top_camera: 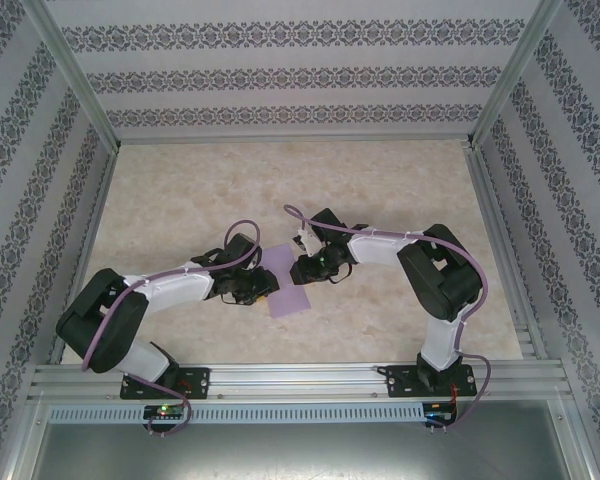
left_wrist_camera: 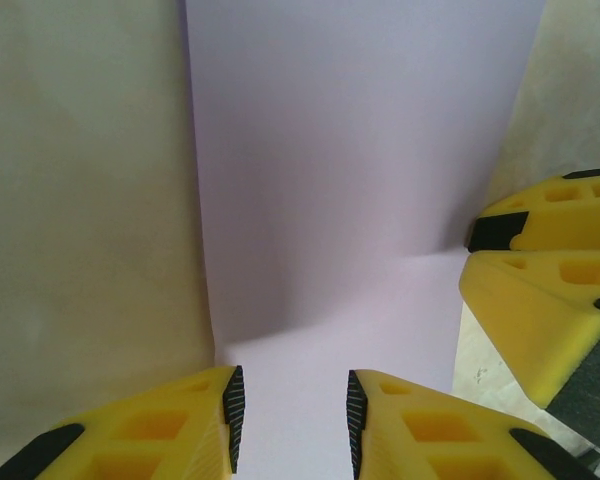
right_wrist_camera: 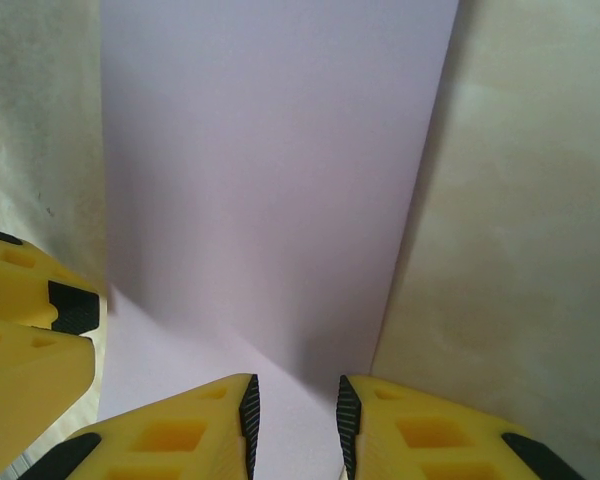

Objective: Fold a paper plane with a square sheet of paper (fold left side to right side)
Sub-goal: Third fold the triangle at the center of the table.

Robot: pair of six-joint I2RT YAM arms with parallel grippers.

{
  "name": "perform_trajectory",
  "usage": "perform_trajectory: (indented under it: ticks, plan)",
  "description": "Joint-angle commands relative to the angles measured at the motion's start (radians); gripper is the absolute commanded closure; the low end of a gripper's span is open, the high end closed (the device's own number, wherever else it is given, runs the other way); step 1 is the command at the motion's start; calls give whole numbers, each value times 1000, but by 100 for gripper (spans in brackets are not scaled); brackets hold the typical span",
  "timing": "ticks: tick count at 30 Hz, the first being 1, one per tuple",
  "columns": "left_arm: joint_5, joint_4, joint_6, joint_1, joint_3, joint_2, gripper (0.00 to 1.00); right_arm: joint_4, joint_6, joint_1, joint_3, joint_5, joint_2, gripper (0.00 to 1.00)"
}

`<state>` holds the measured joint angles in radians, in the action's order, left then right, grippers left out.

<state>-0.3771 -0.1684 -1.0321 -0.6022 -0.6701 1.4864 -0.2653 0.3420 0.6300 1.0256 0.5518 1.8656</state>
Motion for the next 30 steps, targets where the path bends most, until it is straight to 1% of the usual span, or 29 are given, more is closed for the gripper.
perform_trajectory:
  ticks: [1, 8, 19, 23, 30]
  plan:
    - [28, -36, 27, -8, -16, 13, 64, -42, -14, -3, -7, -30, 45, 70]
    - [53, -79, 40, -9, -27, 8, 64, -45, -14, -1, -6, -34, 46, 70]
    - [32, -51, 38, -18, -31, 41, 64, -47, -15, 2, -2, -34, 49, 70]
    - [10, -3, 21, -21, -23, 50, 66, -50, -16, 4, 1, -36, 50, 70]
    - [1, 26, 5, -30, -25, 56, 69, -50, -15, 8, 4, -36, 53, 70]
